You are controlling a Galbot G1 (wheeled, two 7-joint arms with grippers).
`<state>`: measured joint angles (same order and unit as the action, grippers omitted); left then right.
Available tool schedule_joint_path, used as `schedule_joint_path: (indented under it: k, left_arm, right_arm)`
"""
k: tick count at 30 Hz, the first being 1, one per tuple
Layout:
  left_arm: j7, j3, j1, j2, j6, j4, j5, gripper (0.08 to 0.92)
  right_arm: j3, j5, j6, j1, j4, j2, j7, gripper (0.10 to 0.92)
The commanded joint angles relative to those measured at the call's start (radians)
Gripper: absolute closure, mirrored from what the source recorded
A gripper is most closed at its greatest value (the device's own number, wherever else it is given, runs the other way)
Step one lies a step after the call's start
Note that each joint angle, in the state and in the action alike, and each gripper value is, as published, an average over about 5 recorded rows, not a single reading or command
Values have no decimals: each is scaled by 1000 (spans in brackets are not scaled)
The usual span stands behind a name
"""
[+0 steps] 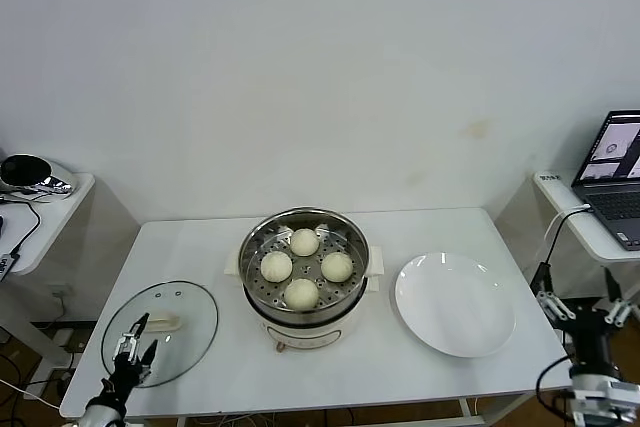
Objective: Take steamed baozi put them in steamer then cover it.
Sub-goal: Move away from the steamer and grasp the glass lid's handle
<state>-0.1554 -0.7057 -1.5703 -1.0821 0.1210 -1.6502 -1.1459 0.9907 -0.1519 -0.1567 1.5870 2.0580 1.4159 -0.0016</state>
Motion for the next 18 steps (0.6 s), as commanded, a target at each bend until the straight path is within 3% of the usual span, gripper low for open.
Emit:
schedule_joint_path:
  k: [1, 18]
  left_arm:
    - [9, 14, 114, 26, 0, 108, -70, 177]
    - [13, 48, 224, 42, 3, 175, -31, 177]
  right_arm:
    - [65, 0, -12, 49, 13, 35, 19, 203]
    - [67, 17, -26, 77, 11, 47, 13, 203]
